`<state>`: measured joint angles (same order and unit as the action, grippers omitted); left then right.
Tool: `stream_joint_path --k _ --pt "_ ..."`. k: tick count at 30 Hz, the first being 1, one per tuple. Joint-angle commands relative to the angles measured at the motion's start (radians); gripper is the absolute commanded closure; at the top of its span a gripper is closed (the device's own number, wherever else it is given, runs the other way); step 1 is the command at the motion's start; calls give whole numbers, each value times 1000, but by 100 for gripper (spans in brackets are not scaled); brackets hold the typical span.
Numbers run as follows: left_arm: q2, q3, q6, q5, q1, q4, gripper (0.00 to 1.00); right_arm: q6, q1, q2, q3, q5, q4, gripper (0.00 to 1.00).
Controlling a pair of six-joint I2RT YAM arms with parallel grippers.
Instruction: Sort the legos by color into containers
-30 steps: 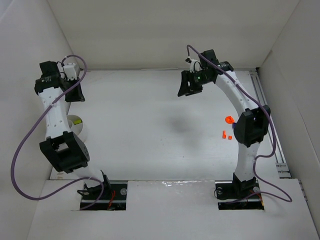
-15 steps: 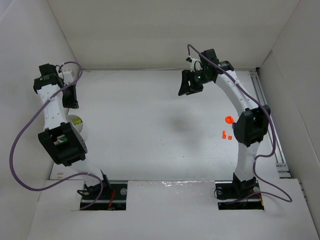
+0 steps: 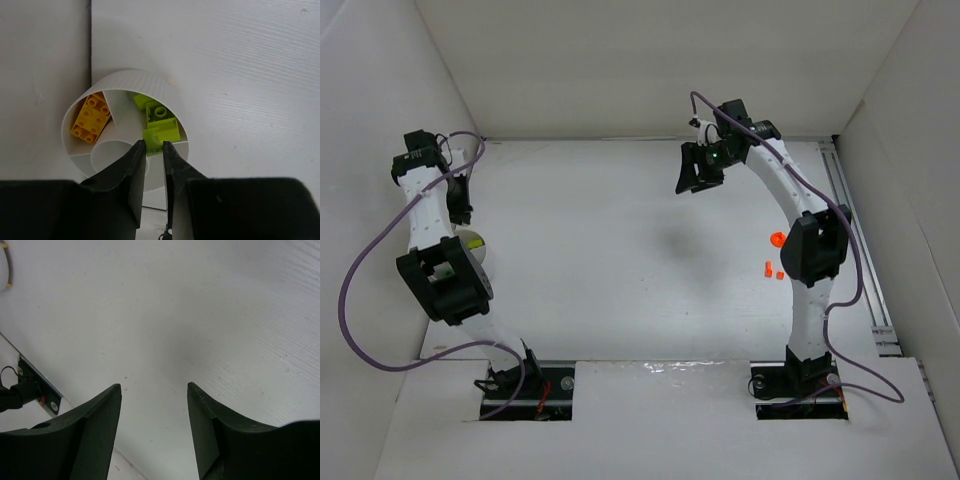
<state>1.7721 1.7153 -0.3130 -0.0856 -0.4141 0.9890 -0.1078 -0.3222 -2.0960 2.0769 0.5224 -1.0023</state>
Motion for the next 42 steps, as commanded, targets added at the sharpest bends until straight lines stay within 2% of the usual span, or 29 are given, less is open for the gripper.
stream_joint_path --k 1,19,21,22,26,27,32,37,40,42 --pt "1 -9 3 72 -3 22 100 17 -3 -10 71 -7 -27 39" --pt "62 -30 3 115 6 40 99 17 -3 -19 80 -16 -27 39" --pt "62 -29 3 115 6 40 95 17 -3 -19 80 -25 -27 39" --pt "62 -29 3 115 15 40 87 17 -3 -19 80 -25 -27 39" --pt "62 -29 3 115 15 40 70 17 -12 -19 80 -25 -27 39" --pt "62 -29 3 115 15 31 69 17 -12 -19 80 -25 -27 39" --pt "53 16 15 70 26 31 67 17 -12 -19 80 -25 -36 39" --pt "-48 124 3 -67 26 0 72 26 -12 -10 60 -25 -36 41" --pt "-105 164 -9 -134 66 -56 76 37 6 4 35 -16 -36 44" --pt "-172 153 -9 -134 132 -132 76 37 17 33 20 -16 2 46"
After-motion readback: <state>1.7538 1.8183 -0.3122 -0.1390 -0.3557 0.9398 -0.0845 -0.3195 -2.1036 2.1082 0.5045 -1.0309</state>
